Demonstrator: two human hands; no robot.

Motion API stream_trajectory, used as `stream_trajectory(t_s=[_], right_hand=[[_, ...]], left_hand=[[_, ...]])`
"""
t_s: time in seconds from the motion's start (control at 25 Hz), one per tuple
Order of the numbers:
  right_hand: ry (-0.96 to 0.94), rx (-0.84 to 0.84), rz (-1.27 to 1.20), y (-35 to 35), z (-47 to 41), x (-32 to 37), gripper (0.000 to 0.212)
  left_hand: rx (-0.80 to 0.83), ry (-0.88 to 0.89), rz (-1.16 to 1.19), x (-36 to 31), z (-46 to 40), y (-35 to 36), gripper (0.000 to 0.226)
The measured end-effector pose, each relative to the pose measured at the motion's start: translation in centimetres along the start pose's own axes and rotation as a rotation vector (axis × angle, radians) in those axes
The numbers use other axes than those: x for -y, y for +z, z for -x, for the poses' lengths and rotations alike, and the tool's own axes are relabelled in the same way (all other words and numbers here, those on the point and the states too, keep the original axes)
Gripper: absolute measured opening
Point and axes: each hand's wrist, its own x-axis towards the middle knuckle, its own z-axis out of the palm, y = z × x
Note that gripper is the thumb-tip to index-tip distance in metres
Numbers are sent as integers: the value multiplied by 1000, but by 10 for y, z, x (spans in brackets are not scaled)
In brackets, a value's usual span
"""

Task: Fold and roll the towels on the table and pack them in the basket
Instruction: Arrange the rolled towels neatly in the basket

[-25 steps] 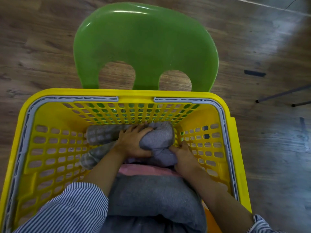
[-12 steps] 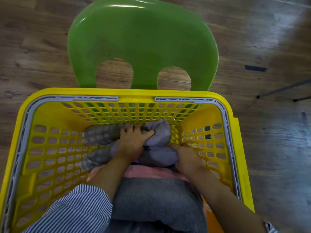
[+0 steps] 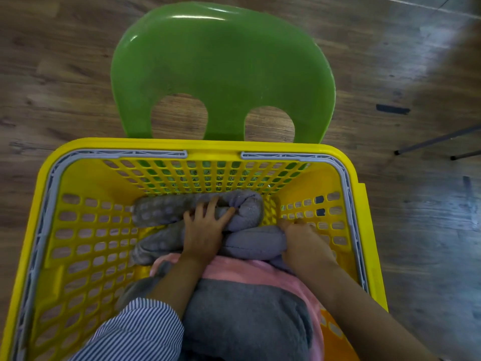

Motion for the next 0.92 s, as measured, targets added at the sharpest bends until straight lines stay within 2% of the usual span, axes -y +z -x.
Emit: stream_trajectory(t_s=[0.08,0.16,0.2,0.24,0.32,0.44,0.52,0.56,0.6,0.64,0.8,0.92], right_hand=[[2,61,33,0,-2,-2,50],[-3,92,57,-2,-3,-2,55],[-5,92,64,-3,-4,-2,56],[-7,91,70,-3,-4,-2,58],[-13,98,78,-1,-5,-3,62],[-53,101,52,9,-7,-8,64],[-72,95,18,14,-7,-10,63],[-72,94,21,16,-7,-11,60],[-73,94,42,17,-7,-11,58],[-76,90,78,19,-6,-11,55],[-137,33,192,23,-7,-2,49],[-157,25,224,16,-9,3,49]], left_hand=[[0,-88,144,-4,13,-22,48],[-25,-51,397,-9,26,-37,34],[35,11,564,-11,31,-41,26],[166,71,703,-12,34,-45,26],[392,165,830,-12,37,-42,34],[520,260,710,-17,41,-39,65],[423,350,532,-21,51,-39,68],[438,372,462,-22,54,-43,66],[427,364,400,-25,59,-46,69],[496,326,367,-30,61,-56,77],[733,175,284,-42,79,-69,124],[818,120,206,-47,86,-76,135]])
